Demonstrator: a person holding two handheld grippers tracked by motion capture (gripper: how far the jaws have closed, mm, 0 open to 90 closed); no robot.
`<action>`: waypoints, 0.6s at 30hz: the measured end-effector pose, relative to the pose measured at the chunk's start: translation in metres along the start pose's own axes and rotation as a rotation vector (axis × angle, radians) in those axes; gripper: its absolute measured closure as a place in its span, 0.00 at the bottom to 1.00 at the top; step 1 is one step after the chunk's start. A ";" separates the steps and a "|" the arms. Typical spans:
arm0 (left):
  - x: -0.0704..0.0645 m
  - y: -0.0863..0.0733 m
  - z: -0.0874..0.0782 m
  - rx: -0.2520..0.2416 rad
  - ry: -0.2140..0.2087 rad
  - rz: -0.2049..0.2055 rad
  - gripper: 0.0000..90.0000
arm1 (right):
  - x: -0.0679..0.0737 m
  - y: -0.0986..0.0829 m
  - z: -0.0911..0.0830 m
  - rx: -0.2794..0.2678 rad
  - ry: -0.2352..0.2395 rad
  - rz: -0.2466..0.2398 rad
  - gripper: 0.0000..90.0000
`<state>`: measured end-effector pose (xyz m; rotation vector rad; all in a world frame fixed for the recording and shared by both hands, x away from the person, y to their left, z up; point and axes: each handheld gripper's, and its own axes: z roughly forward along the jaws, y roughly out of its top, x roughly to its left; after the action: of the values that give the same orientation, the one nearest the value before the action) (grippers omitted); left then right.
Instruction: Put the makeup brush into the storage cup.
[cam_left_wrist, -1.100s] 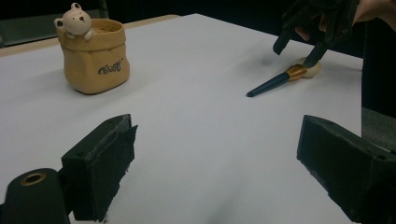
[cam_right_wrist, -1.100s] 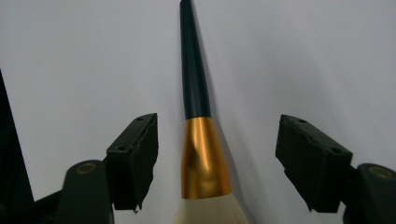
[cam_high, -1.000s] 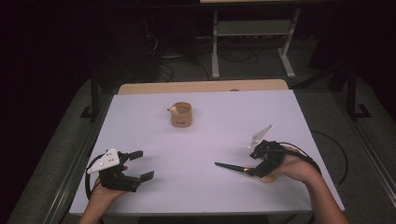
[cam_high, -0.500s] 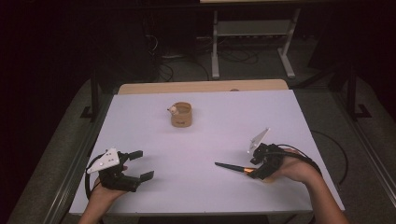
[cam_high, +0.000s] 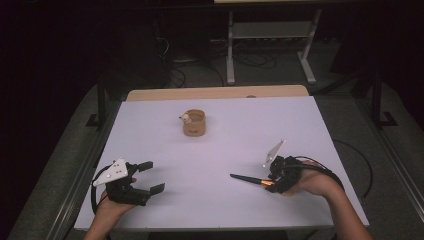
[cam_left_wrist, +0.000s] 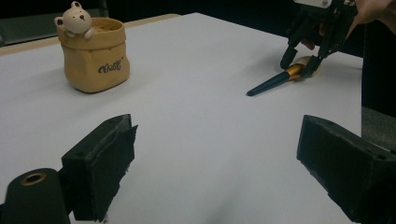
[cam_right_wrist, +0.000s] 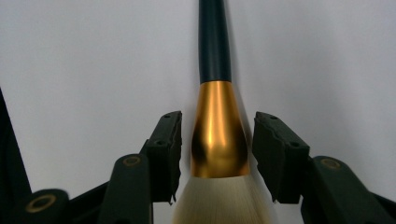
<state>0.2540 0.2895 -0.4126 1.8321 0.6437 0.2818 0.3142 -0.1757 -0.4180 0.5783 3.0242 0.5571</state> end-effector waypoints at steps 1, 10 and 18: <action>0.000 0.000 0.000 0.000 0.000 0.000 0.12 | 0.000 0.000 0.000 0.000 0.000 0.000 0.58; 0.001 0.000 0.000 0.001 0.001 0.000 0.12 | 0.000 -0.001 0.003 0.019 0.004 -0.010 0.61; 0.000 0.000 0.000 0.000 0.001 0.002 0.14 | 0.000 -0.002 0.004 0.025 -0.008 -0.014 0.65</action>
<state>0.2542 0.2896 -0.4130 1.8327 0.6431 0.2842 0.3135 -0.1761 -0.4222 0.5582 3.0301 0.5155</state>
